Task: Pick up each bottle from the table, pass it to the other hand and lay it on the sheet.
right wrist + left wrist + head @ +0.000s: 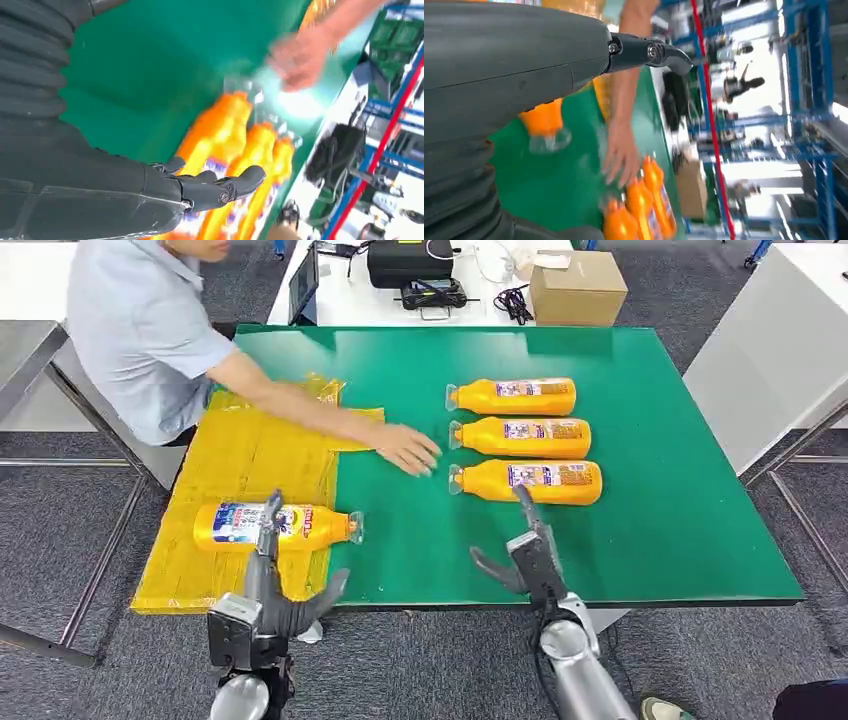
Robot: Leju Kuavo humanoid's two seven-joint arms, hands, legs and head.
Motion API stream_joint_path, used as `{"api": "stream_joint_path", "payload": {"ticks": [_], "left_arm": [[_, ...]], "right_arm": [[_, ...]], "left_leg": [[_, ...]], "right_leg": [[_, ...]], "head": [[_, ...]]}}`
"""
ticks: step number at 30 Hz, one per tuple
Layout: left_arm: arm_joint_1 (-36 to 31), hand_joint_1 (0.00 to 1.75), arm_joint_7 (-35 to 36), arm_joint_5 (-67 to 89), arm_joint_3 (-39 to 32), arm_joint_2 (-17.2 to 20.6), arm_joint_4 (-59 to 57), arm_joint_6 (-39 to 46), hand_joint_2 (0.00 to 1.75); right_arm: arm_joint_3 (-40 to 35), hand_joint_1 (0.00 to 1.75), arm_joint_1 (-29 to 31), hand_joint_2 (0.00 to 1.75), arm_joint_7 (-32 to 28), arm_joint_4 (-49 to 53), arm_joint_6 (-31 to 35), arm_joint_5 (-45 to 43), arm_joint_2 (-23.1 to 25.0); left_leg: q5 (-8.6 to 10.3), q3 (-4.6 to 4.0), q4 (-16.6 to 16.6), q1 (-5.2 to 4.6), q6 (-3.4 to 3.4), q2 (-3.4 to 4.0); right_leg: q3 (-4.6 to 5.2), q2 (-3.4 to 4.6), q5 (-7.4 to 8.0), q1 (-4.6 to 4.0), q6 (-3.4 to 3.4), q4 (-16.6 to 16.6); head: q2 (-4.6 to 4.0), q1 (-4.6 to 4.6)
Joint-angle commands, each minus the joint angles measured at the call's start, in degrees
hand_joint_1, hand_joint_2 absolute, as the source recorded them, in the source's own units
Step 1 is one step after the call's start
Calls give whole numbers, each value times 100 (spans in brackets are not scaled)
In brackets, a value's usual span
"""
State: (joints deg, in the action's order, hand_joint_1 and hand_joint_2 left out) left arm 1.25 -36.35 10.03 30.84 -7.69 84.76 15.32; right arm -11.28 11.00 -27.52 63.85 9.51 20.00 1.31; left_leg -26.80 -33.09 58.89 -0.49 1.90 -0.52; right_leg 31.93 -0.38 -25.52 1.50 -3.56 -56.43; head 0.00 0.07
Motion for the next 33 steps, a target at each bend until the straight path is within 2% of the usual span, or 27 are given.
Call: {"api": "stream_joint_path", "payload": {"ticks": [1,6,11,13,15,16,20,24,28,33], "left_arm": [[77,0,-14,-30,-10,-62,93,-32,175],[-52,0,21,107,71,-122,-44,11,175],[-34,0,35,121,57,-112,-35,50,175],[-25,0,44,125,39,-104,-12,63,175],[-17,0,47,129,36,-100,2,68,175],[-17,0,47,129,36,-100,2,68,175],[8,0,127,245,-26,-77,75,157,175],[52,0,218,353,-87,-88,85,181,175],[51,0,219,354,-88,-89,84,181,175],[42,0,312,433,-121,-126,23,173,175]], "right_arm": [[248,0,281,175,460,211,1314,1969,-687],[51,0,634,175,840,-310,1917,3337,-909],[-162,0,768,175,1093,-625,1864,3770,-938],[-197,0,790,175,1167,-682,1845,3849,-942],[-221,0,803,175,1199,-710,1819,3879,-947],[-221,0,803,175,1199,-710,1819,3879,-947],[-423,0,836,175,1389,-724,1253,3875,-1047],[-504,0,747,175,1370,-569,335,3244,-1081],[-518,0,730,175,1369,-569,339,3252,-1073],[-866,0,607,175,1491,-378,-65,3218,-1253]], "left_leg": [[0,-2,3,5,-7,0],[1,-3,3,5,-10,8],[1,1,-1,0,-8,7],[2,16,-7,15,-23,21],[0,2,-2,3,-10,9],[-1,14,-5,16,-23,20],[-2,5,-1,6,-10,14],[-1,4,0,9,-13,10],[-2,4,0,7,-15,11],[-3,7,-1,11,-17,8]], "right_leg": [[-1,-2,1,-6,11,2],[0,7,6,-6,15,2],[-3,7,5,-3,11,4],[-17,19,13,-19,30,17],[-4,8,6,-6,12,6],[-16,18,10,-20,29,14],[-7,13,5,-8,13,5],[-9,9,6,-11,17,7],[-8,11,5,-10,19,4],[-13,8,5,-15,22,8]], "head": [[0,2],[0,0],[0,2],[0,2],[0,0],[0,0],[0,2],[0,2],[0,2],[0,2]]}}
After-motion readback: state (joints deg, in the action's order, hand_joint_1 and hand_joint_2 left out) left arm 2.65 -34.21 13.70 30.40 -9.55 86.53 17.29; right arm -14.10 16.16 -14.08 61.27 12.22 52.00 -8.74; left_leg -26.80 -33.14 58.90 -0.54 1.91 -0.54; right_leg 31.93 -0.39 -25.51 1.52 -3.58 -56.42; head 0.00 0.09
